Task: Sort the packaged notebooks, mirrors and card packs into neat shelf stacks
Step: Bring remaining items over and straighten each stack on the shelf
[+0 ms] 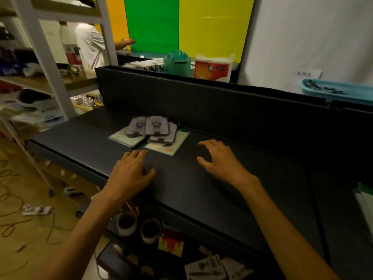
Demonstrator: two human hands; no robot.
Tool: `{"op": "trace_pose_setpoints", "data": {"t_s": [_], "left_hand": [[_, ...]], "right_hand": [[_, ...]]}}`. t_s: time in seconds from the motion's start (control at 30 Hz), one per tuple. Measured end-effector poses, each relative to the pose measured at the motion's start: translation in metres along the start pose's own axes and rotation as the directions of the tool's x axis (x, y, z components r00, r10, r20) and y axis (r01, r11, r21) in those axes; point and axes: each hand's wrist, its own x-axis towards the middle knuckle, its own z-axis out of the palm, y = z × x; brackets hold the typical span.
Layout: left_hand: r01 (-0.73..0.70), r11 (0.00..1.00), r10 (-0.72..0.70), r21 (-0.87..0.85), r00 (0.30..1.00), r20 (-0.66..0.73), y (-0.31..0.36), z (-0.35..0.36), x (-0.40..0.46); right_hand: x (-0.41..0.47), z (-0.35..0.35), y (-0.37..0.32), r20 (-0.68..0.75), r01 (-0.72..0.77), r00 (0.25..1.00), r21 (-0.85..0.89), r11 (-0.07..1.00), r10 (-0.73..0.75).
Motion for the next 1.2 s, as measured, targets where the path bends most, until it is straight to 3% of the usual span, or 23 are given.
{"op": "trace_pose_setpoints", "data": {"t_s": [0.43,0.53,0.8,0.9,1.0,1.2], "left_hand": [[-0.093,0.994,0.093,-0.049,0.996,-0.017,-0.1,-0.007,0.13],[-0.135,0.99,0.137,-0.042,0.99,0.029,-0.139,-0.015,0.171],[-0.211,0.973,0.223,-0.093,0.963,0.153,-0.162,0.001,0.215],[-0.252,0.956,0.28,-0.152,0.939,0.2,-0.167,0.006,0.227],[-0.232,0.938,0.296,-0.256,0.923,0.246,-0.169,0.004,0.24],[-0.197,0.881,0.325,-0.431,0.913,0.247,-0.168,0.001,0.246]], "right_hand": [[0.103,0.041,-0.043,-0.012,-0.22,0.976,-0.035,0.975,0.219],[0.136,0.058,-0.071,-0.044,-0.313,0.949,-0.014,0.949,0.313],[0.164,0.084,-0.099,-0.06,-0.455,0.885,0.101,0.885,0.462],[0.175,0.09,-0.11,-0.064,-0.491,0.861,0.151,0.858,0.504],[0.183,0.094,-0.118,-0.055,-0.525,0.846,0.091,0.846,0.53],[0.185,0.097,-0.118,-0.105,-0.548,0.824,0.103,0.83,0.557]]}}
